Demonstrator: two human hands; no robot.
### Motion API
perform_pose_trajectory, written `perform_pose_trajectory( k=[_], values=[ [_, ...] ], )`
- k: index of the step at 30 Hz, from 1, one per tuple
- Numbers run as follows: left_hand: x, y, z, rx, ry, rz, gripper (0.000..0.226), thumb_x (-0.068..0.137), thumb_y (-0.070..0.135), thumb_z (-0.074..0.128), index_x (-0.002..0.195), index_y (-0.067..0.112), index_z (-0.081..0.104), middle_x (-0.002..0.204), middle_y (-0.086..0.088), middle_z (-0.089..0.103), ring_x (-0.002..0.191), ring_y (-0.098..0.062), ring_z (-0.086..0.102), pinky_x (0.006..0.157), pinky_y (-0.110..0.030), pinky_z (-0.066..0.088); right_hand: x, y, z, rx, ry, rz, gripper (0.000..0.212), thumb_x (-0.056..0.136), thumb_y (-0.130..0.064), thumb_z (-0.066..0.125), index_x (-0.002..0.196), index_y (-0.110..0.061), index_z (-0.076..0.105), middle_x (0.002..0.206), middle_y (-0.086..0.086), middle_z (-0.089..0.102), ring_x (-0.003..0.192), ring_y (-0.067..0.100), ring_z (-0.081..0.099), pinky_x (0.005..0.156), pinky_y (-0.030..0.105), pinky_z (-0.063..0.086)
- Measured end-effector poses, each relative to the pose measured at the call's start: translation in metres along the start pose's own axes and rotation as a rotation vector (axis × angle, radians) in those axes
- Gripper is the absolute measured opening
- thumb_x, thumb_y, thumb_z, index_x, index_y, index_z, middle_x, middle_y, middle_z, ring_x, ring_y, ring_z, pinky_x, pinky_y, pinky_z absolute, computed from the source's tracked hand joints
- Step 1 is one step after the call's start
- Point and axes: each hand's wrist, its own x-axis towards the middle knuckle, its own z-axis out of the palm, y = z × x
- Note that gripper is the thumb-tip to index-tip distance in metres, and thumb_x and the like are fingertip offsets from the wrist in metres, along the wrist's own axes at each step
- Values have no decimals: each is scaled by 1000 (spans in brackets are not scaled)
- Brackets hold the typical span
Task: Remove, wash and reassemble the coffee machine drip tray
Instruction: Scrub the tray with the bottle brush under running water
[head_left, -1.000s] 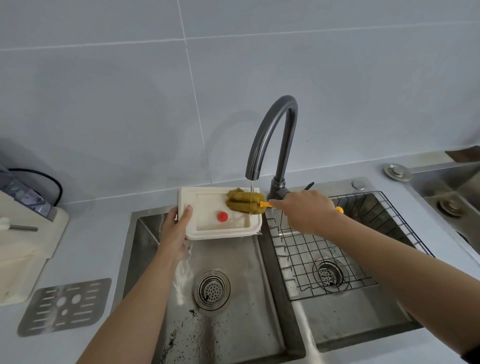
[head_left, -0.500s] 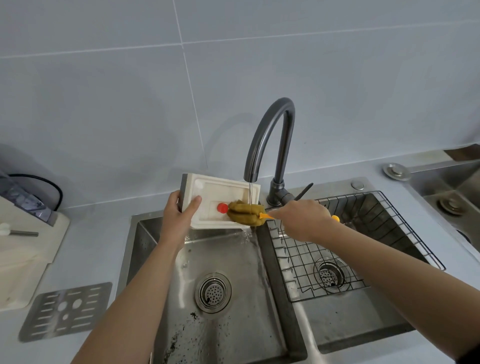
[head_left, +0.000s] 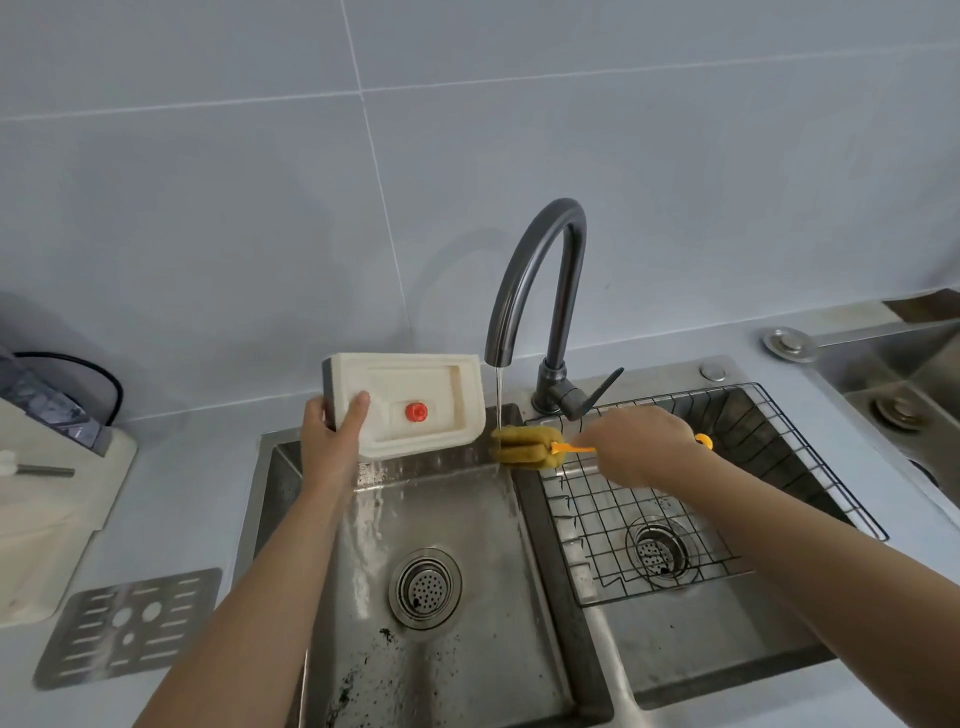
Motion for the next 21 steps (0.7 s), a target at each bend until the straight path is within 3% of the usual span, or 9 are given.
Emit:
perform_pose_trajectory(
  k=[2, 5, 6, 9, 11, 16, 19, 21],
  values=[
    [0, -4, -2, -95, 9, -112, 40, 86, 32, 59, 119, 14, 46, 117, -9, 58, 106, -28, 59, 88, -44, 52, -2, 8, 4, 84, 9, 35, 36, 88, -10, 36, 110, -29, 57, 95, 0, 56, 101, 27, 60, 70, 32, 42],
    [-3, -7, -3, -244, -19, -251, 40, 88, 34, 56, 120, 11, 48, 107, -7, 60, 83, -20, 61, 50, -22, 51, -8, 23, 10, 256, 5, 90, 42, 91, -12, 37, 118, -38, 56, 91, -2, 57, 84, 19, 57, 67, 28, 41],
    [-4, -7, -3, -290, -37, -295, 37, 88, 34, 56, 118, 12, 50, 103, -6, 62, 79, -18, 61, 46, -20, 50, -10, 29, 14, 311, 5, 106, 40, 92, -14, 38, 118, -38, 57, 85, -3, 58, 74, 17, 55, 62, 26, 41],
    [-6, -10, 0, -353, -92, -411, 36, 86, 33, 59, 115, 12, 56, 104, -7, 66, 84, -19, 64, 75, -34, 53, -12, 48, 34, 473, -8, 154, 36, 92, -13, 42, 115, -34, 60, 69, -2, 57, 55, 12, 48, 52, 22, 41],
    [-7, -12, 3, -357, -121, -466, 33, 84, 32, 62, 108, 11, 59, 98, -7, 68, 84, -21, 63, 83, -37, 49, -12, 58, 50, 586, -16, 199, 41, 92, -11, 45, 124, -32, 57, 62, -2, 55, 50, 10, 45, 50, 20, 41],
    [-14, -14, 15, -375, -148, -518, 16, 88, 30, 58, 87, 14, 60, 59, 0, 72, 79, -20, 64, 63, -33, 56, -15, 68, 87, 768, -12, 299, 43, 91, -8, 48, 131, -23, 51, 60, -3, 51, 45, 6, 39, 41, 12, 34],
    [-19, -13, 21, -389, -143, -520, 15, 88, 29, 57, 85, 15, 59, 54, 2, 71, 78, -19, 62, 48, -27, 56, -9, 65, 108, 862, -11, 370, 42, 92, -7, 48, 132, -17, 50, 65, -1, 52, 47, 7, 39, 42, 12, 34],
    [-22, -11, 24, -381, -147, -515, 15, 89, 29, 56, 84, 15, 58, 54, 2, 71, 76, -18, 61, 45, -25, 55, -3, 59, 121, 908, 3, 408, 42, 91, -8, 48, 132, -16, 50, 71, 1, 55, 47, 7, 39, 42, 13, 34]
  ],
)
